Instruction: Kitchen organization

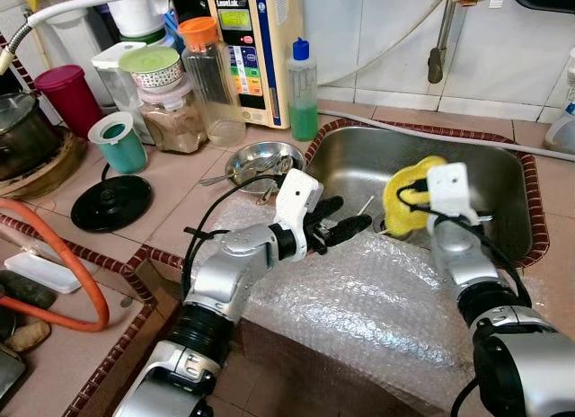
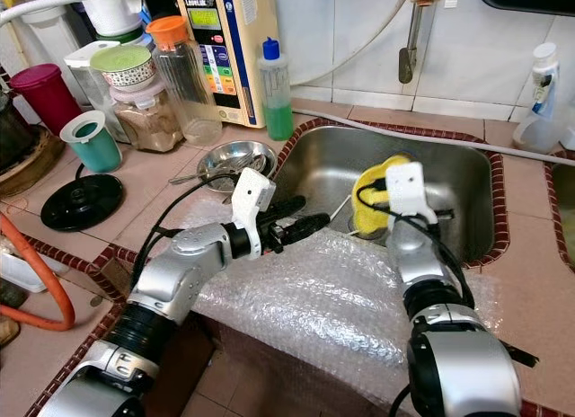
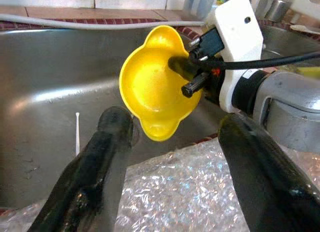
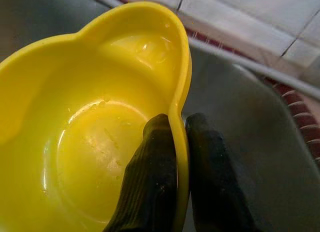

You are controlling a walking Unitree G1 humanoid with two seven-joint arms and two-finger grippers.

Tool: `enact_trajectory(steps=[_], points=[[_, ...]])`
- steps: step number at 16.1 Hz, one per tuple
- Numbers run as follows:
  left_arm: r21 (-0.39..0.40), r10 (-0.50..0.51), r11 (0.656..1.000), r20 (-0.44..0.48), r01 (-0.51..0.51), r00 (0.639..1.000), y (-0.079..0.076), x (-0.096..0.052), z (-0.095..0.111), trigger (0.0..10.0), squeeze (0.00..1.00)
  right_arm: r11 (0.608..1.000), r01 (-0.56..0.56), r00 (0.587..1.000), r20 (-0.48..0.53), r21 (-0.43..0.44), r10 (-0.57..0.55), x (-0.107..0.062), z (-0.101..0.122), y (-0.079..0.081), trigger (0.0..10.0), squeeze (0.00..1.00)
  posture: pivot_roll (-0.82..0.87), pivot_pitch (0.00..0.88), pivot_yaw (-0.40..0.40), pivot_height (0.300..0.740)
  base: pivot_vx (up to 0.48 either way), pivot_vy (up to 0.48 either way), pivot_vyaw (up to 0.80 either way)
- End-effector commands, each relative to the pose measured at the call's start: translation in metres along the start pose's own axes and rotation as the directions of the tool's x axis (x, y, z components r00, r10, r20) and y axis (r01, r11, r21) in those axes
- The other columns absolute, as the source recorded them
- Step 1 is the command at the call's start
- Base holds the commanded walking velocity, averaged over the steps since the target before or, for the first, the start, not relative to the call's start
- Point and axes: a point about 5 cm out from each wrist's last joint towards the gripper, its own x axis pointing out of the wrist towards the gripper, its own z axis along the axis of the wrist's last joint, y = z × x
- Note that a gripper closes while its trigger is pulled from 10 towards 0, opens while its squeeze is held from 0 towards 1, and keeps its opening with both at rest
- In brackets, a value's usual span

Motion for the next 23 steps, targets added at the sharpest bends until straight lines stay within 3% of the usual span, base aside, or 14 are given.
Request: enact_trajectory(steps=[1,2,3,4,5,8,9,14,17,19,20,21,22,23], points=[[0.01,-0.004,1.0,0.0,0.004,1.0,0.002,-0.004,0.004,10.0,1.0,0.999,-0.004,1.0,-0.025,0.044,0.005,0.003,0.003,-0.002,1.6,0.0,0.08,0.038,0.156,0.74,0.0,0.0,0.0],[0.009,-0.004,1.0,0.002,0.004,1.0,0.002,-0.004,0.006,10.0,1.0,0.999,0.005,0.999,-0.043,0.048,-0.003,0.003,0.001,-0.005,4.2,0.0,0.08,0.038,0.156,0.74,0.0,0.0,0.0],[0.009,-0.001,1.0,0.001,0.001,1.0,0.002,-0.005,0.006,10.0,1.0,0.998,0.007,0.998,-0.069,0.065,-0.003,0.004,-0.003,-0.007,9.6,0.0,0.07,0.035,0.156,0.74,0.0,0.0,0.0],[0.008,0.004,1.0,0.003,-0.004,1.0,0.002,-0.005,0.006,10.0,1.0,0.993,0.016,0.994,-0.105,0.116,-0.004,0.004,-0.007,-0.01,10.0,1.0,0.07,0.032,0.152,0.74,0.0,0.0,0.0],[0.008,0.006,1.0,0.003,-0.006,1.0,0.002,-0.005,0.007,10.0,1.0,0.991,0.019,0.993,-0.121,0.132,-0.002,0.004,-0.009,-0.012,10.0,1.0,0.06,0.029,0.156,0.74,0.0,0.0,0.0],[0.04,0.018,0.999,0.018,-0.018,1.0,0.003,-0.004,0.01,10.0,1.0,0.945,0.07,0.971,-0.24,0.32,0.01,0.003,-0.021,-0.016,10.0,1.0,0.05,0.019,0.16,0.74,0.0,0.0,0.0],[0.042,0.045,0.998,0.028,-0.047,0.999,0.004,-0.004,0.012,10.0,1.0,0.885,0.103,0.953,-0.299,0.454,0.042,0.002,-0.027,-0.016,10.0,1.0,0.05,0.003,0.16,0.74,0.0,0.0,0.0],[0.042,0.033,0.999,0.007,-0.034,0.999,0.003,-0.007,0.008,10.0,1.0,0.854,0.088,0.928,-0.354,0.513,0.117,0.0,-0.033,-0.013,10.0,1.0,0.03,0.0,0.155,0.74,0.0,0.0,0.0],[0.036,0.039,0.999,0.021,-0.04,0.999,0.004,-0.004,0.012,10.0,1.0,0.807,0.078,0.917,-0.359,0.586,0.172,-0.001,-0.035,-0.013,10.0,1.0,0.03,0.0,0.155,0.74,0.0,0.0,0.0],[0.039,0.06,0.997,0.037,-0.062,0.998,0.005,-0.003,0.015,10.0,1.0,0.83,0.032,0.944,-0.288,0.556,0.157,0.003,-0.024,-0.015,10.0,1.0,0.03,0.0,0.148,0.74,0.0,0.0,0.0],[0.043,0.128,0.99,0.072,-0.131,0.989,0.009,-0.005,0.021,10.0,1.0,0.874,-0.035,0.98,-0.155,0.485,0.125,0.006,-0.006,-0.016,10.0,1.0,0.02,0.0,0.149,0.74,0.0,0.0,0.0],[0.059,0.183,0.98,0.109,-0.19,0.977,0.012,-0.008,0.026,10.0,1.0,0.886,-0.076,0.992,-0.055,0.457,0.114,0.005,0.005,-0.016,10.0,1.0,0.01,0.0,0.148,0.74,0.0,0.0,0.0],[0.068,0.288,0.952,0.142,-0.3,0.947,0.019,-0.014,0.03,10.0,1.0,0.923,-0.12,0.993,0.057,0.366,0.106,-0.003,0.015,-0.014,10.0,1.0,0.0,0.0,0.149,0.74,0.0,0.0,0.0],[0.039,0.372,0.923,0.168,-0.383,0.913,0.025,-0.02,0.03,10.0,0.22,0.941,-0.139,0.986,0.136,0.308,0.101,-0.014,0.02,-0.014,10.0,0.0,0.0,0.0,0.149,0.74,0.0,0.0,0.0]])
